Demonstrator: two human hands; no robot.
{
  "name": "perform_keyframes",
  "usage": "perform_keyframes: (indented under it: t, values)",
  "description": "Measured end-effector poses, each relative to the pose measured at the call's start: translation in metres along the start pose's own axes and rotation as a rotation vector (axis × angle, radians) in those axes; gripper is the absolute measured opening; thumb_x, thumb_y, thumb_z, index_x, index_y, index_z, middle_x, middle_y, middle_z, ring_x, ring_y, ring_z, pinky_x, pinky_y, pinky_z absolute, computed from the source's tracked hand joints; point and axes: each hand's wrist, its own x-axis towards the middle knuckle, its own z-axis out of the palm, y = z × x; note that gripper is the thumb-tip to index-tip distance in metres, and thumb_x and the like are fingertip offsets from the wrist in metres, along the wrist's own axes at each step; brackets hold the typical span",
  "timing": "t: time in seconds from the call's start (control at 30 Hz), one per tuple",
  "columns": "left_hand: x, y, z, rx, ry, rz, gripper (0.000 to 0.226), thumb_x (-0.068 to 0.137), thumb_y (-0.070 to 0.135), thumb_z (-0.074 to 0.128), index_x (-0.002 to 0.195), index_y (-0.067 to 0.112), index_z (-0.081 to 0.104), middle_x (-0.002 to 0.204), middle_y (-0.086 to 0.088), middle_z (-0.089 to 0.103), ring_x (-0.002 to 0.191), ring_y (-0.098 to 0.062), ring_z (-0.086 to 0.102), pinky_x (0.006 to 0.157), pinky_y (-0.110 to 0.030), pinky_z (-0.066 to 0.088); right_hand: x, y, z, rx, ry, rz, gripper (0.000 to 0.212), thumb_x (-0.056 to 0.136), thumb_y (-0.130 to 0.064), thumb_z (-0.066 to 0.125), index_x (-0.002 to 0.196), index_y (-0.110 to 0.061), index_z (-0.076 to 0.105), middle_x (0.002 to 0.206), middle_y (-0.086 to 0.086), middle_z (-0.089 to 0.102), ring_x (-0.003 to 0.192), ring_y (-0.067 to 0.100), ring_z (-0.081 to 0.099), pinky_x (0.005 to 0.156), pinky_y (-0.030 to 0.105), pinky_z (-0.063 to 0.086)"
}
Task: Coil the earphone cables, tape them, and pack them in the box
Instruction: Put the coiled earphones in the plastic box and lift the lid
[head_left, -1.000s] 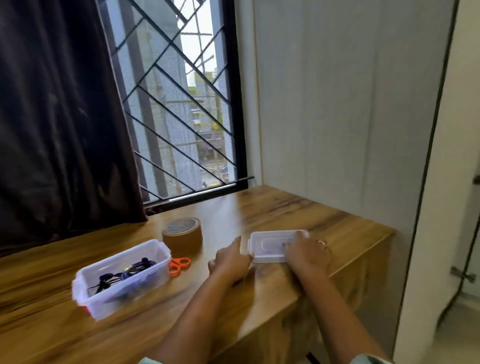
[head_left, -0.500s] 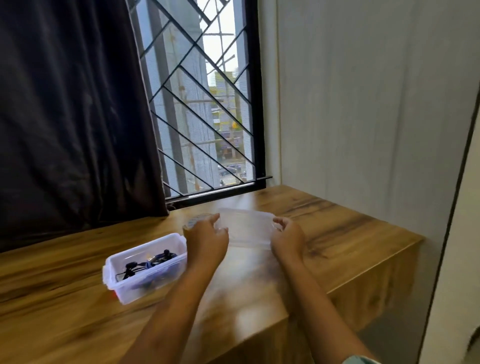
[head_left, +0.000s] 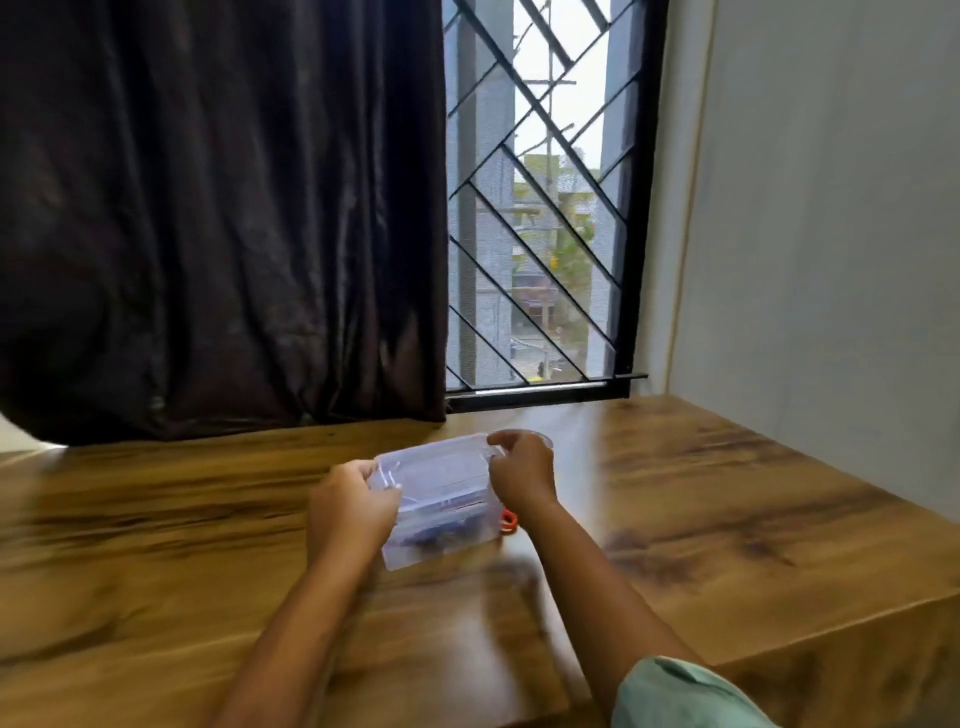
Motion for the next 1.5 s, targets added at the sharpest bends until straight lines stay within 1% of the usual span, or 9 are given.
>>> perform_keyframes:
  t: [0.17,0.33,0.5,0.73,0.97,1.13,1.2,1.33,1.5]
  values:
    - [0.003,-0.015,-0.001,-0.058,-0.004,-0.036,0.039,0.073,0.025,0.076,0.109,0.011,0.069,0.104,-0.009,0.072,0.094,-0.027,0.066,0.08,-0.04,0.055,0.003,0.001,0.014,-0.129,-0.031,0.012,0.032,0.089,-0.014,0.05,0.116,-0.022,0.065,0.123,0.003,0.064,0.113,0.02,0.057,0.094,0.023,0.039]
    - [0.004,-0.026,-0.003,-0.133,0.009,-0.097,0.036,0.073,0.028,0.077,0.104,0.012,0.069,0.098,-0.005,0.073,0.086,-0.021,0.067,0.075,-0.035,0.055,0.006,0.006,0.021,-0.104,-0.03,0.016,0.034,0.092,-0.011,0.05,0.123,-0.016,0.063,0.126,0.003,0.062,0.114,0.017,0.056,0.072,0.01,0.029]
    - [0.007,-0.035,-0.002,-0.298,-0.005,-0.219,0.036,0.067,0.031,0.083,0.096,0.018,0.065,0.092,0.0,0.07,0.082,-0.019,0.066,0.075,-0.039,0.057,0.007,0.009,0.024,-0.048,-0.015,0.03,0.035,0.089,-0.007,0.052,0.123,-0.011,0.063,0.126,0.007,0.063,0.115,0.019,0.057,0.074,0.011,0.031]
    - [0.009,-0.031,-0.003,-0.531,-0.224,-0.437,0.019,0.082,0.022,0.071,0.094,0.014,0.058,0.081,0.003,0.059,0.073,-0.014,0.055,0.065,-0.03,0.047,0.01,0.016,0.02,0.179,-0.037,0.141,0.033,0.082,-0.008,0.061,0.114,-0.014,0.068,0.116,0.008,0.067,0.105,0.025,0.061,0.093,0.037,0.051]
    - [0.02,-0.025,-0.014,-0.509,-0.32,-0.51,0.017,0.088,0.015,0.061,0.104,0.012,0.056,0.087,-0.007,0.058,0.079,-0.023,0.056,0.066,-0.035,0.048,0.014,0.028,0.003,0.426,-0.097,0.293,0.016,0.07,-0.005,0.076,0.082,-0.013,0.071,0.102,0.012,0.066,0.091,0.028,0.062,0.057,0.022,0.045]
    - [0.028,-0.026,-0.022,-0.547,-0.451,-0.644,0.032,0.086,0.017,0.064,0.115,0.007,0.056,0.101,-0.014,0.06,0.086,-0.027,0.059,0.062,-0.034,0.05,0.015,0.029,0.0,0.515,-0.273,0.44,0.045,0.075,-0.004,0.073,0.117,-0.004,0.057,0.075,0.014,0.059,0.054,0.02,0.053,0.039,0.021,0.043]
    - [0.03,-0.027,-0.023,-0.526,-0.458,-0.658,0.035,0.083,0.019,0.067,0.115,0.007,0.057,0.106,-0.015,0.06,0.092,-0.027,0.057,0.063,-0.033,0.049,0.02,0.027,-0.001,0.46,-0.282,0.431,0.053,0.074,-0.003,0.073,0.123,-0.004,0.054,0.075,0.012,0.053,0.056,0.02,0.049,0.037,0.017,0.038]
    - [0.035,-0.026,-0.023,-0.507,-0.436,-0.64,0.032,0.081,0.013,0.07,0.109,0.004,0.059,0.092,-0.014,0.059,0.083,-0.024,0.056,0.063,-0.032,0.051,0.028,0.025,-0.002,0.448,-0.317,0.465,0.062,0.069,0.004,0.074,0.126,-0.005,0.051,0.102,0.02,0.06,0.079,0.028,0.057,0.058,0.03,0.046]
    - [0.033,-0.02,-0.027,-0.484,-0.442,-0.591,0.031,0.081,0.006,0.068,0.111,0.0,0.058,0.103,-0.019,0.062,0.087,-0.027,0.064,0.059,-0.035,0.057,0.03,0.026,-0.014,0.441,-0.421,0.456,0.04,0.075,0.007,0.072,0.113,0.0,0.062,0.105,0.017,0.058,0.092,0.026,0.055,0.054,0.025,0.052]
